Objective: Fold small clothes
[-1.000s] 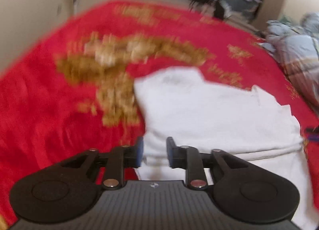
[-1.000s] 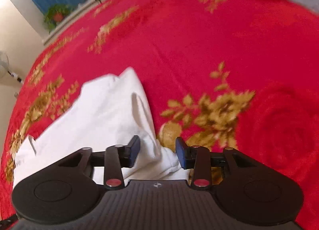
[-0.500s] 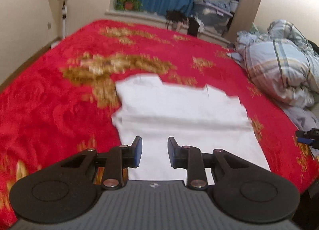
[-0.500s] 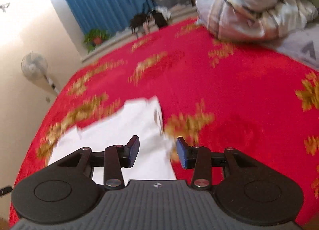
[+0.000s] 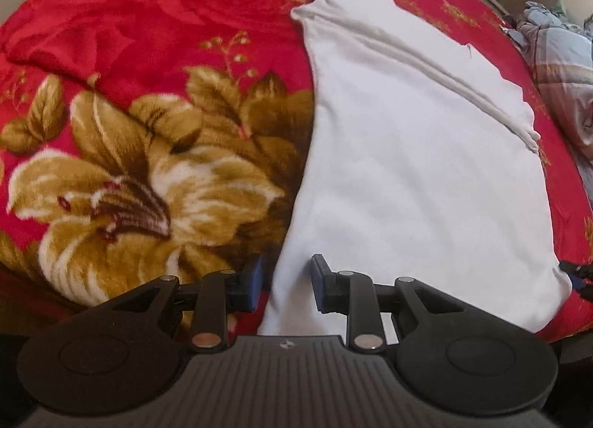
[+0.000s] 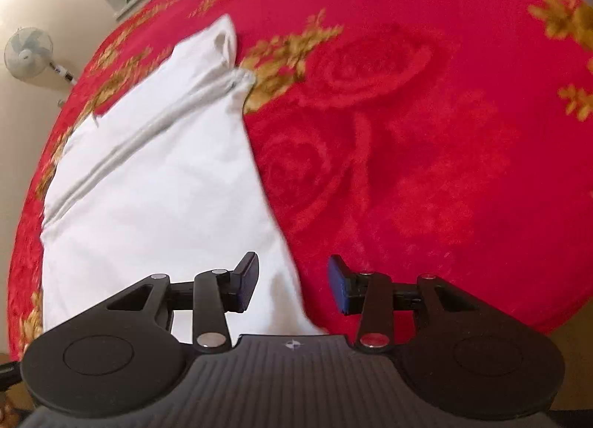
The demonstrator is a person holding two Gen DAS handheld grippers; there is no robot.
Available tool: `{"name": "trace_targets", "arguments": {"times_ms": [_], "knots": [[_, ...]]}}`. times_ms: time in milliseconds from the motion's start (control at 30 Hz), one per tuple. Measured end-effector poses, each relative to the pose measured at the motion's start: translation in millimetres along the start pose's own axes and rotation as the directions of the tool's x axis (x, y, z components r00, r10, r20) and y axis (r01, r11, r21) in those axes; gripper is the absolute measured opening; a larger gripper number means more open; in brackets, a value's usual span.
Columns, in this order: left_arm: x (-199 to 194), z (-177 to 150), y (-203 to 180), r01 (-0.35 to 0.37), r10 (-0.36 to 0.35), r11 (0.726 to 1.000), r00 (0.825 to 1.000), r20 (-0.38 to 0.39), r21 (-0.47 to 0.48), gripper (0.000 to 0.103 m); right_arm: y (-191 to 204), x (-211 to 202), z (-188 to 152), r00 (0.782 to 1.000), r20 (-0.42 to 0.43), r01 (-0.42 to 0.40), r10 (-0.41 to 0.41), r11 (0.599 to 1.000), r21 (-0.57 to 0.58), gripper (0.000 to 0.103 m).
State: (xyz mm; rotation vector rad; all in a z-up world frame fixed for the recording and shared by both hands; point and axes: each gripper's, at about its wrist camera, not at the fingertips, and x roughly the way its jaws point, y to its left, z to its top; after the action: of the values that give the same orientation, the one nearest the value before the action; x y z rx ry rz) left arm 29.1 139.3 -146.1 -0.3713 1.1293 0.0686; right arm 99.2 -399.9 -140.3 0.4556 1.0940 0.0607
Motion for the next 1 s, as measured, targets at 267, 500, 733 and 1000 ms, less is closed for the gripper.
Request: {"name": "trace_targets", "arguments": {"times_ms": [267, 500, 733, 1000], "knots": [[2, -8, 3, 0.019, -0.020, 1.000, 0.999, -0.036, -0.011, 0.030, 7, 4, -19, 0.997, -0.082, 0.004, -0.012, 0.996, -0.091, 0.044], [-4, -11, 2, 0.033, -0.033, 0.999, 0.999, -0.015, -0.007, 0.007, 11, -5, -23, 0.998, -0.068, 0.001, -0.009, 0.993, -0.120, 0.022], [-7, -11, 0, 0.075, -0.076, 0.997, 0.997, -0.033, -0.021, 0.016, 11, -20, -22, 0.999, 0.004, -0.052, 0.053, 0.996, -0.077, 0.014], [-14, -10, -13, 0.051, -0.052, 0.998, 0.999, 0.014, 0.037, 0.006, 9, -12, -23, 1.000, -0.023, -0.009, 0.007, 0.997, -0.078, 0.005]]}}
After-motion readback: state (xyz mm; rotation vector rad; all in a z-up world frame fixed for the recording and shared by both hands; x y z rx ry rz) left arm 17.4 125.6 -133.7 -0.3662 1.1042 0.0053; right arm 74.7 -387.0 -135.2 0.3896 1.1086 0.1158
